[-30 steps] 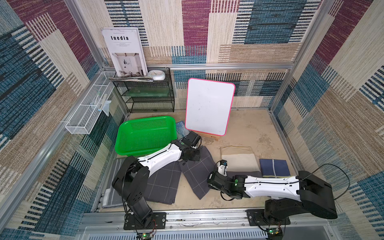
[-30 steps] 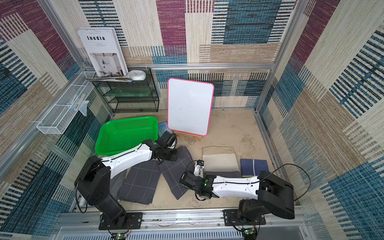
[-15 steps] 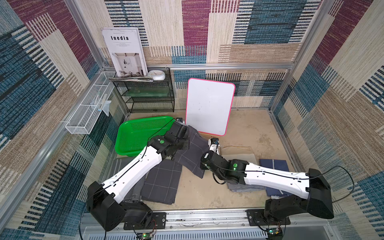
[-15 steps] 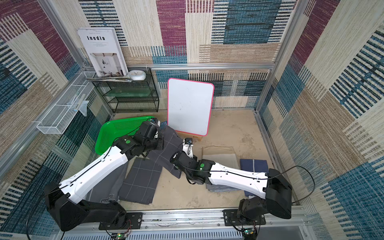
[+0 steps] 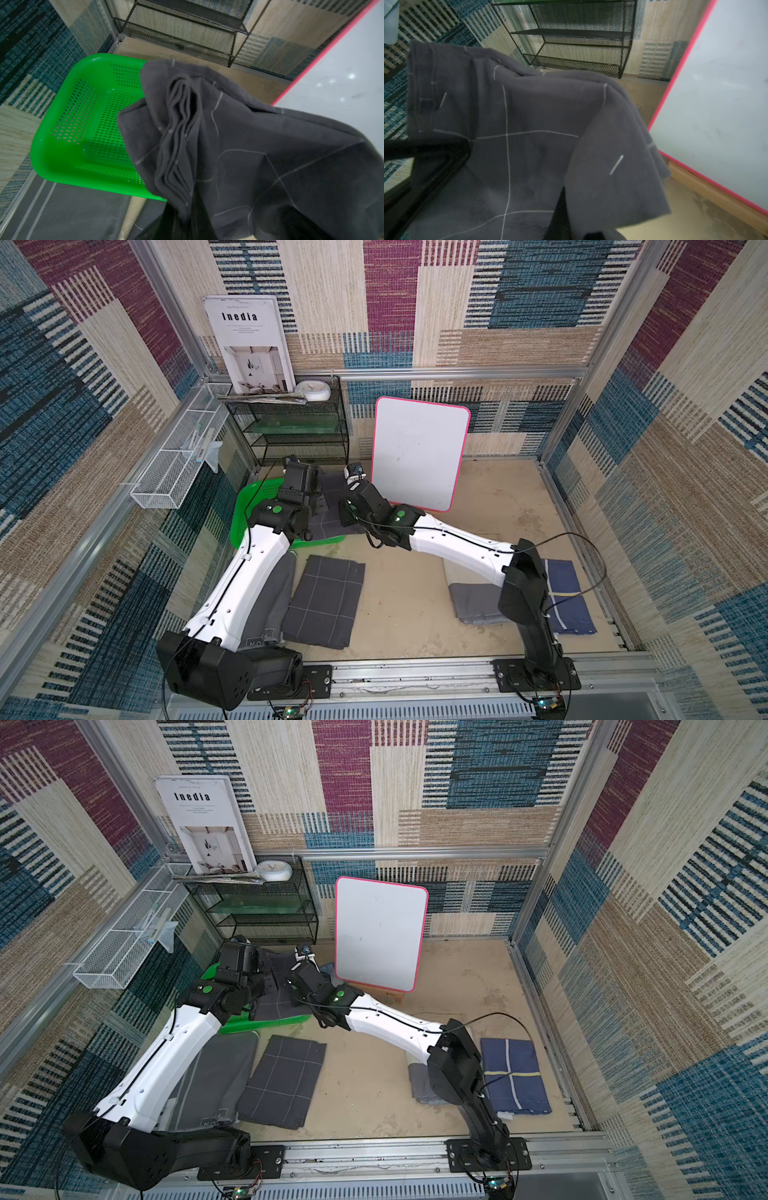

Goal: Put the folded pillowcase in the basket
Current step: Place the pillowcase in the basket.

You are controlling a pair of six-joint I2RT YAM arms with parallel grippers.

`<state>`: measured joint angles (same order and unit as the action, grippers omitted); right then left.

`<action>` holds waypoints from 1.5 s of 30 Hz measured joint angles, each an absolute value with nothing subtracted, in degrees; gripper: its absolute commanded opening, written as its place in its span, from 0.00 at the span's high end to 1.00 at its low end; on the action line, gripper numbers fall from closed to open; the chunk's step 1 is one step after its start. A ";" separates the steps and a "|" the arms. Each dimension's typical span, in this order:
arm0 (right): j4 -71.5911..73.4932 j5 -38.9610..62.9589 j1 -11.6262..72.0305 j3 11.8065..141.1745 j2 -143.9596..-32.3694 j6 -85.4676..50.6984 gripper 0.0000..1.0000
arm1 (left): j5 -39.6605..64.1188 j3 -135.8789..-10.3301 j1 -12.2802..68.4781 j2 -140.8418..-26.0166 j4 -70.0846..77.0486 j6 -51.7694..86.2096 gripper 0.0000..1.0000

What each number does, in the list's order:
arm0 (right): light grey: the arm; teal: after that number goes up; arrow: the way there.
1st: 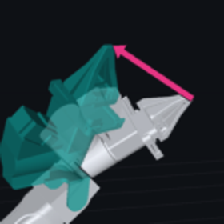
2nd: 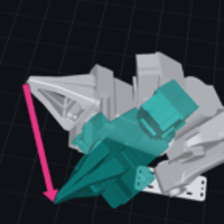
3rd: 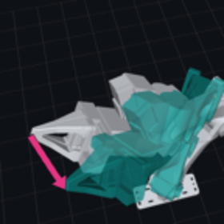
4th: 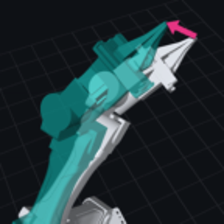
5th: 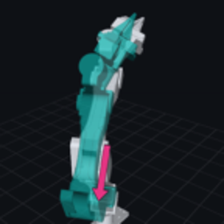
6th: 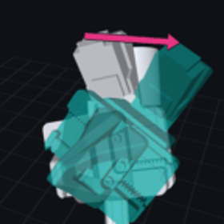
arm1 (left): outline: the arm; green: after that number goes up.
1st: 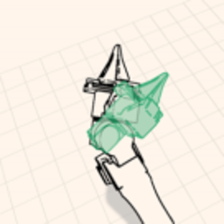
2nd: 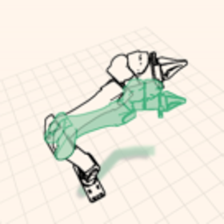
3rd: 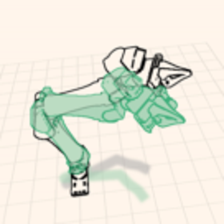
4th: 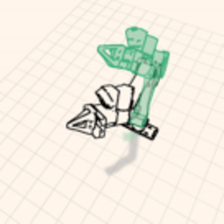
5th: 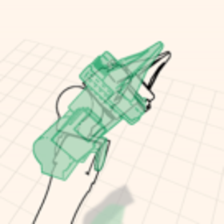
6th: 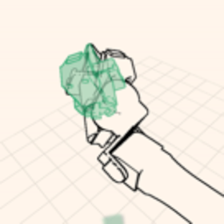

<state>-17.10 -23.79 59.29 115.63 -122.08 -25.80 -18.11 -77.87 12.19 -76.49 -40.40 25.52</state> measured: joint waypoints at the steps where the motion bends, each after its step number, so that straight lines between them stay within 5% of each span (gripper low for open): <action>1: -18.09 -22.96 59.05 120.25 -125.29 -24.99 1.00 | -18.09 -77.76 10.57 -77.06 -40.03 25.80 1.00; 6: -20.56 -18.31 58.11 135.28 -136.59 -22.87 1.00 | -17.39 -76.82 3.77 -79.24 -38.00 26.98 1.00; 14: -17.17 -9.02 55.05 137.99 -142.87 -22.74 1.00 | -14.55 -76.51 -3.86 -84.58 -34.30 27.86 1.00; 35: -14.11 -1.67 52.45 141.36 -151.65 -26.65 0.95 | -15.40 -81.12 -6.74 -100.62 -31.40 25.34 0.99; 41: -12.56 -2.09 52.36 141.43 -154.12 -27.94 0.90 | -17.15 -81.43 -7.03 -102.63 -32.08 25.23 0.88; 45: -12.01 -2.09 52.36 141.67 -154.23 -28.64 0.73 | -17.15 -82.56 -7.42 -104.16 -32.42 24.86 0.72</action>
